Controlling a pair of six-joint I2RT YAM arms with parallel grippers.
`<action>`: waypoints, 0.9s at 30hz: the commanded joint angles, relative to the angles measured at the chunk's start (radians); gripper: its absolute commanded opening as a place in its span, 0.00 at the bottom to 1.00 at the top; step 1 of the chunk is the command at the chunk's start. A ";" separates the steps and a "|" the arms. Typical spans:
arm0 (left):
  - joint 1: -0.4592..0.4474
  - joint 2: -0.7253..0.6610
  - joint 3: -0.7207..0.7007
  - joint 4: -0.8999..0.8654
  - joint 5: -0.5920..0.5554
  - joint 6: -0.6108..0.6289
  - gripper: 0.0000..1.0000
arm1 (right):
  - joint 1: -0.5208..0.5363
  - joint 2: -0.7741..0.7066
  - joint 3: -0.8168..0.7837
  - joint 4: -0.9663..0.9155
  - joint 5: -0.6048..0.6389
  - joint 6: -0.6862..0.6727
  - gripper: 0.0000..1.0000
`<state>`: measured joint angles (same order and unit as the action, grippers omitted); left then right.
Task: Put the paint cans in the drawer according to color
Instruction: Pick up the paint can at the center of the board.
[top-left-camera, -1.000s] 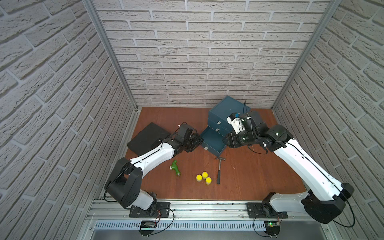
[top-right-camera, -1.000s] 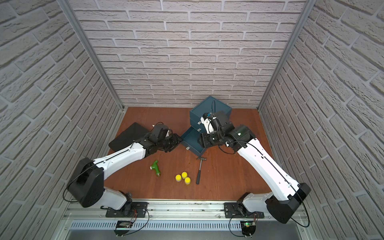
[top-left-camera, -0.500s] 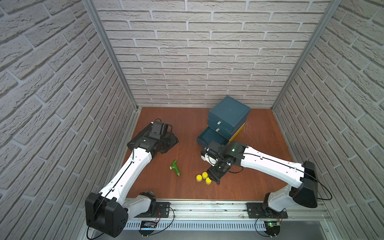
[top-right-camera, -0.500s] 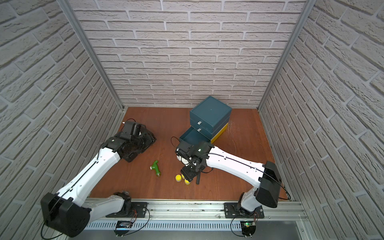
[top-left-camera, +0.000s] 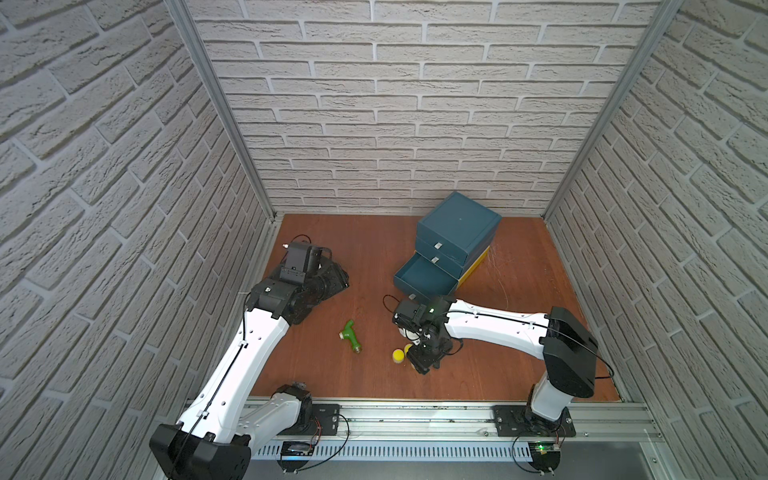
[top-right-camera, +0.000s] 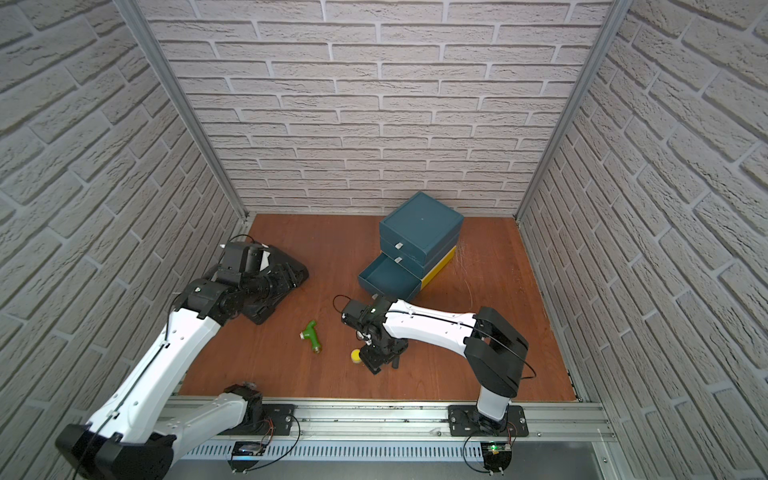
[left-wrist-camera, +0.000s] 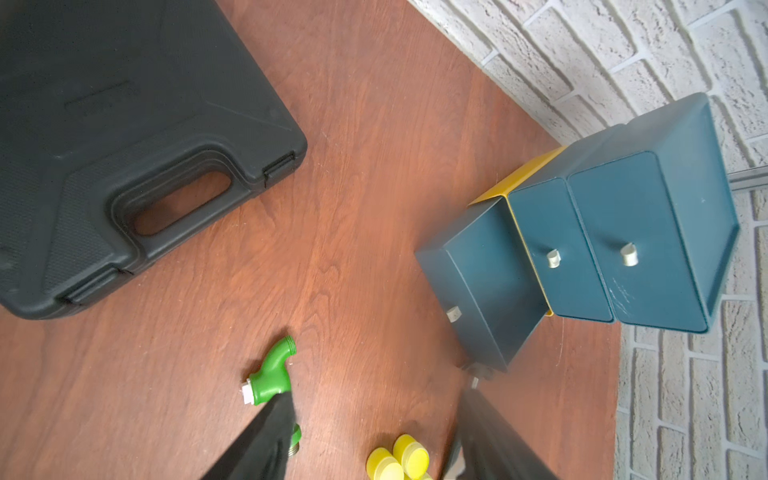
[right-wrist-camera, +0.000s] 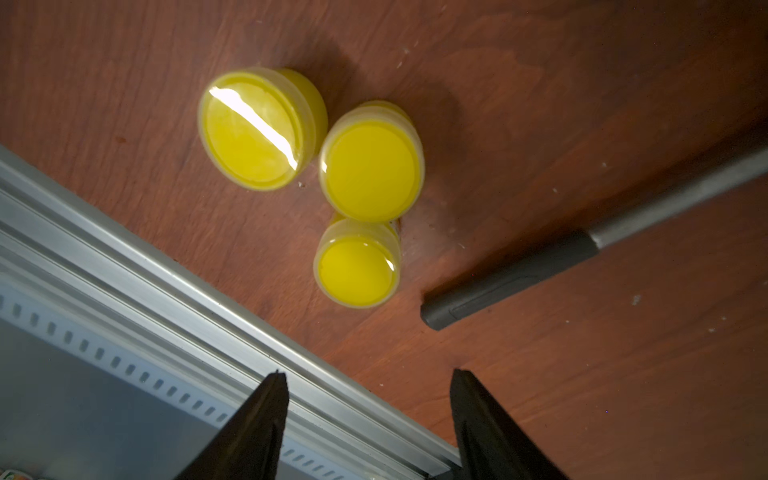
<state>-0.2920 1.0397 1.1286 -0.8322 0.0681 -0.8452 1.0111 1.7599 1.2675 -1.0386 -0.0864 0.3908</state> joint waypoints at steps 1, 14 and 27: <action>0.011 -0.022 0.031 -0.034 -0.004 0.046 0.68 | 0.016 0.029 0.012 0.050 0.008 0.026 0.68; 0.017 -0.046 0.054 -0.048 0.010 0.049 0.68 | 0.017 0.133 0.036 0.118 0.057 0.040 0.58; 0.017 -0.042 0.057 -0.035 0.014 0.051 0.68 | 0.017 0.129 0.033 0.105 0.089 0.039 0.32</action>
<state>-0.2817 1.0050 1.1603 -0.8772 0.0753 -0.8070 1.0210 1.9057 1.2846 -0.9264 -0.0185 0.4156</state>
